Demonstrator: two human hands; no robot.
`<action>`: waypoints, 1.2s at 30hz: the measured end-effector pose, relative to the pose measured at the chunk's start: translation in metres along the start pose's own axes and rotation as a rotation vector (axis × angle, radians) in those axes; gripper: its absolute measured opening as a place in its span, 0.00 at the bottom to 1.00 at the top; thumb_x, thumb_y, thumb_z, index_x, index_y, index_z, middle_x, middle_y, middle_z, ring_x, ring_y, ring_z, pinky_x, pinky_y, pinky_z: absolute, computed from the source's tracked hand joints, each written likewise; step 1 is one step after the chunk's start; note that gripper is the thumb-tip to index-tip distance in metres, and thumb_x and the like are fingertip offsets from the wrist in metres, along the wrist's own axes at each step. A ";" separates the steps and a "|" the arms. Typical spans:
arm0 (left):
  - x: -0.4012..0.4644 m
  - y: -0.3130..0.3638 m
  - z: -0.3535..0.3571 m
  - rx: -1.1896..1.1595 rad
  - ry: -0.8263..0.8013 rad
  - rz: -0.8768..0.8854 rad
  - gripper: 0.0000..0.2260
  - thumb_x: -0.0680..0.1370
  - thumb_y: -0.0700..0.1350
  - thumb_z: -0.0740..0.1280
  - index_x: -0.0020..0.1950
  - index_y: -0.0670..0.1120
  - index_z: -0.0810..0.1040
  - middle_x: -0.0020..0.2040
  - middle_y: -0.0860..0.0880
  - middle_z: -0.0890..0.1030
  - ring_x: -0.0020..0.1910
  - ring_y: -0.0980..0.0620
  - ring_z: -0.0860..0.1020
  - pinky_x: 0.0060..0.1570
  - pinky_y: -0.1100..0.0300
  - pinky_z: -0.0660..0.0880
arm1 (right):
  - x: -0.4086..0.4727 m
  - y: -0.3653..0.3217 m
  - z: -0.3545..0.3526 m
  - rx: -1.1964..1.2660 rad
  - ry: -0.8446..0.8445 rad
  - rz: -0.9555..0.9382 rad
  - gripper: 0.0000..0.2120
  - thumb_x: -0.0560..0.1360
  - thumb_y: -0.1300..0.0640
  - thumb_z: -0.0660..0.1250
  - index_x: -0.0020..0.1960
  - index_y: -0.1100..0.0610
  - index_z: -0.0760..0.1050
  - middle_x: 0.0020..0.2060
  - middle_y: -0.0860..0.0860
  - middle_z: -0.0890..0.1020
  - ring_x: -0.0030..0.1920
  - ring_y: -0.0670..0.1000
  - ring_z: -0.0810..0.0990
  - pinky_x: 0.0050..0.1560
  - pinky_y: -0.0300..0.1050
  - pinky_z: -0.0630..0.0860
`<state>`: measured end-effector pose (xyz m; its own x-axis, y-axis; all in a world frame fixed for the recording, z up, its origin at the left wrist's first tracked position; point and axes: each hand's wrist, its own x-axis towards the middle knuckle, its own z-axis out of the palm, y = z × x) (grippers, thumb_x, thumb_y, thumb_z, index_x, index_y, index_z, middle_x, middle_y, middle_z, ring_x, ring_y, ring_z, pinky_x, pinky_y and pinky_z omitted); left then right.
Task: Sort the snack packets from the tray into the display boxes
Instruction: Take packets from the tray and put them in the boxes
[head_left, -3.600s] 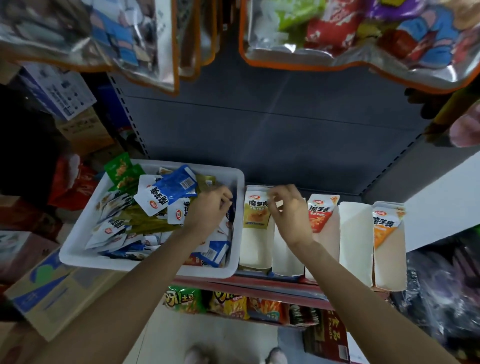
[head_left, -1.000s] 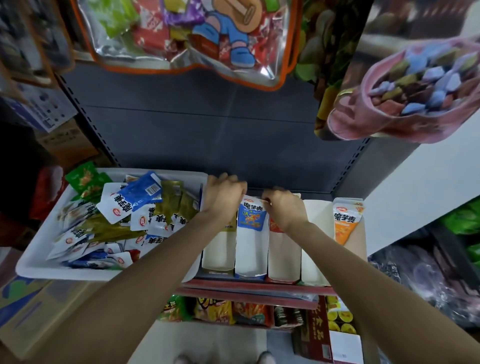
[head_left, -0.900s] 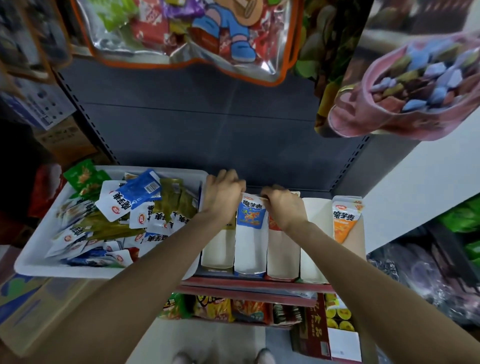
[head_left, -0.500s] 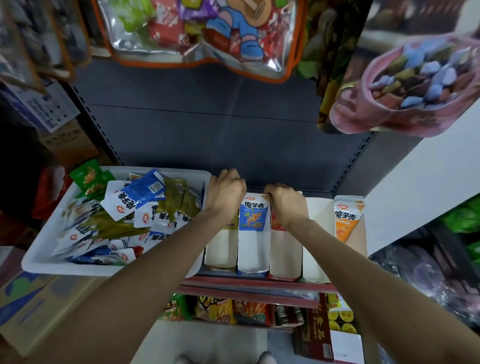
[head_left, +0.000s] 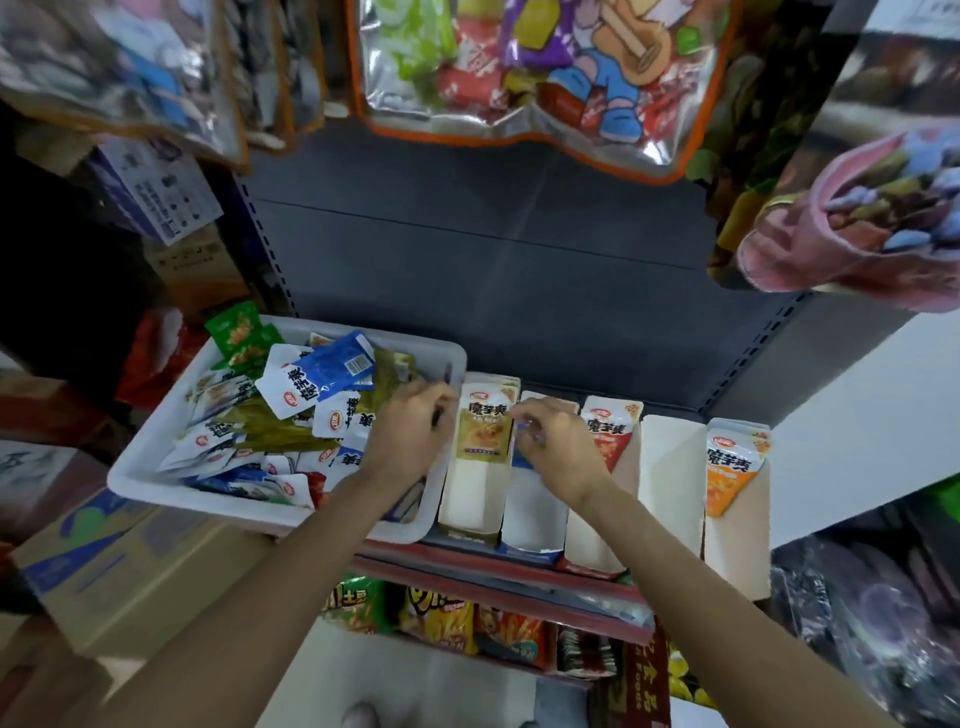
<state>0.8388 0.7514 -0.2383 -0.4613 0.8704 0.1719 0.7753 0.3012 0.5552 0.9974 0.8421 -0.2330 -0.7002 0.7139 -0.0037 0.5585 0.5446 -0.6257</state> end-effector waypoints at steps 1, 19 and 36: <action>-0.003 -0.014 -0.006 0.003 0.004 -0.032 0.08 0.78 0.39 0.64 0.55 0.43 0.78 0.53 0.47 0.77 0.52 0.49 0.75 0.51 0.59 0.72 | 0.002 -0.009 0.008 -0.008 -0.015 -0.020 0.12 0.77 0.64 0.61 0.58 0.59 0.77 0.55 0.55 0.77 0.50 0.53 0.77 0.52 0.39 0.71; 0.025 -0.183 -0.087 0.495 -0.281 0.148 0.26 0.76 0.38 0.65 0.73 0.46 0.64 0.72 0.46 0.67 0.72 0.48 0.63 0.70 0.54 0.61 | 0.065 -0.117 0.147 -0.256 -0.350 0.235 0.32 0.79 0.52 0.60 0.77 0.50 0.48 0.76 0.55 0.48 0.76 0.57 0.46 0.75 0.54 0.52; 0.014 -0.090 -0.112 -0.006 0.163 0.600 0.11 0.76 0.45 0.59 0.47 0.42 0.80 0.42 0.47 0.80 0.42 0.48 0.73 0.44 0.59 0.66 | 0.033 -0.132 0.094 0.032 0.225 -0.043 0.06 0.77 0.57 0.65 0.53 0.55 0.77 0.51 0.52 0.78 0.54 0.53 0.72 0.52 0.41 0.68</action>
<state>0.7141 0.6926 -0.1952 -0.0065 0.8169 0.5768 0.9175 -0.2245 0.3283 0.8592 0.7523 -0.2236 -0.6041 0.7727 0.1951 0.5136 0.5647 -0.6461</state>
